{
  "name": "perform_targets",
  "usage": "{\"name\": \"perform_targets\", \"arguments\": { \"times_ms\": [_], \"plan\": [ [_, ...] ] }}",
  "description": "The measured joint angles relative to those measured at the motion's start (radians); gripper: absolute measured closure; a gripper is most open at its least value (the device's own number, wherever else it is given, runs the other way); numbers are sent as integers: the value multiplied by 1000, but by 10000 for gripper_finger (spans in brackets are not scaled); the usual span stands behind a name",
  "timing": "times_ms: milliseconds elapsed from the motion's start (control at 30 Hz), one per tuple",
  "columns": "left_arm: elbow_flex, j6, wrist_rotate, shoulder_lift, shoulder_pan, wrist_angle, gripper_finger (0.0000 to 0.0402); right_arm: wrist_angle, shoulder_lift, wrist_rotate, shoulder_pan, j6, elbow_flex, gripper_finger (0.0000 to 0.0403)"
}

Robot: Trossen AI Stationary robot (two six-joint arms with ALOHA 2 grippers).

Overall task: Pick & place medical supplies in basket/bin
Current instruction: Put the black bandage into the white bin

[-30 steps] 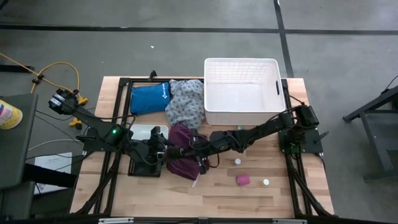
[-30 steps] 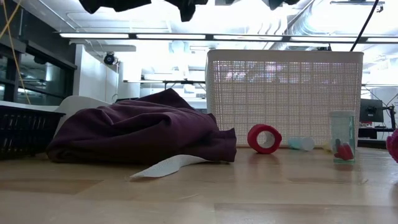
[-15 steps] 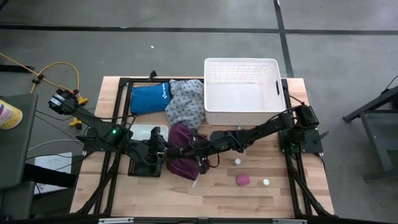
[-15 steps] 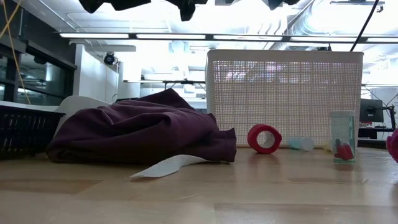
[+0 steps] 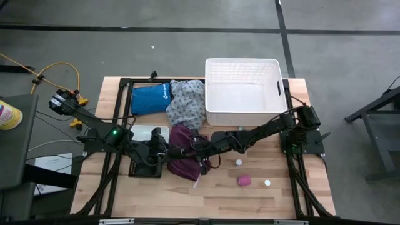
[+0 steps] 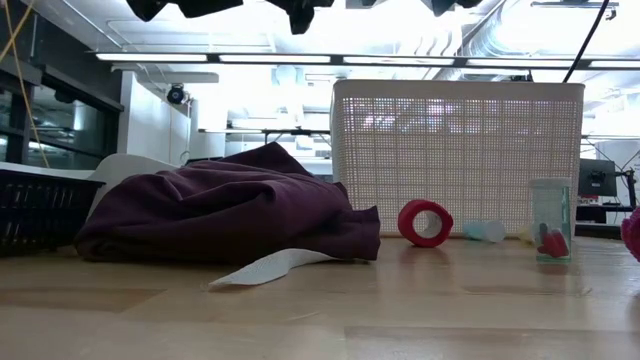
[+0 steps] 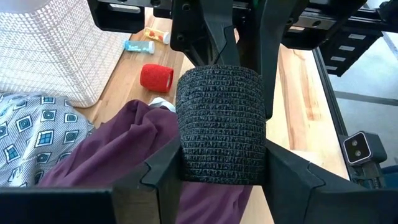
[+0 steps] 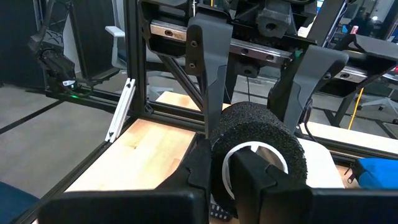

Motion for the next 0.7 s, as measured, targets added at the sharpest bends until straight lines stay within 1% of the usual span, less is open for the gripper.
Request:
{"name": "perform_targets", "arguments": {
  "times_ms": [133, 367, 467, 700],
  "plan": [
    [0, 0, 0, 0, 0, 0, 231, 0, 0, 0, 0, 1, 0, 357],
    [0, 3, -1, 0, 0, 0, 231, 1, 0, -2, 0, 1, 0, 307],
    [0, 3, -1, 0, 0, 0, 231, 1, 0, -2, 0, 1, 0, 292],
    [0, 2, -2, 0, 0, -1, 232, -6, 0, -1, 0, 1, 0, 280]
  ]
}}
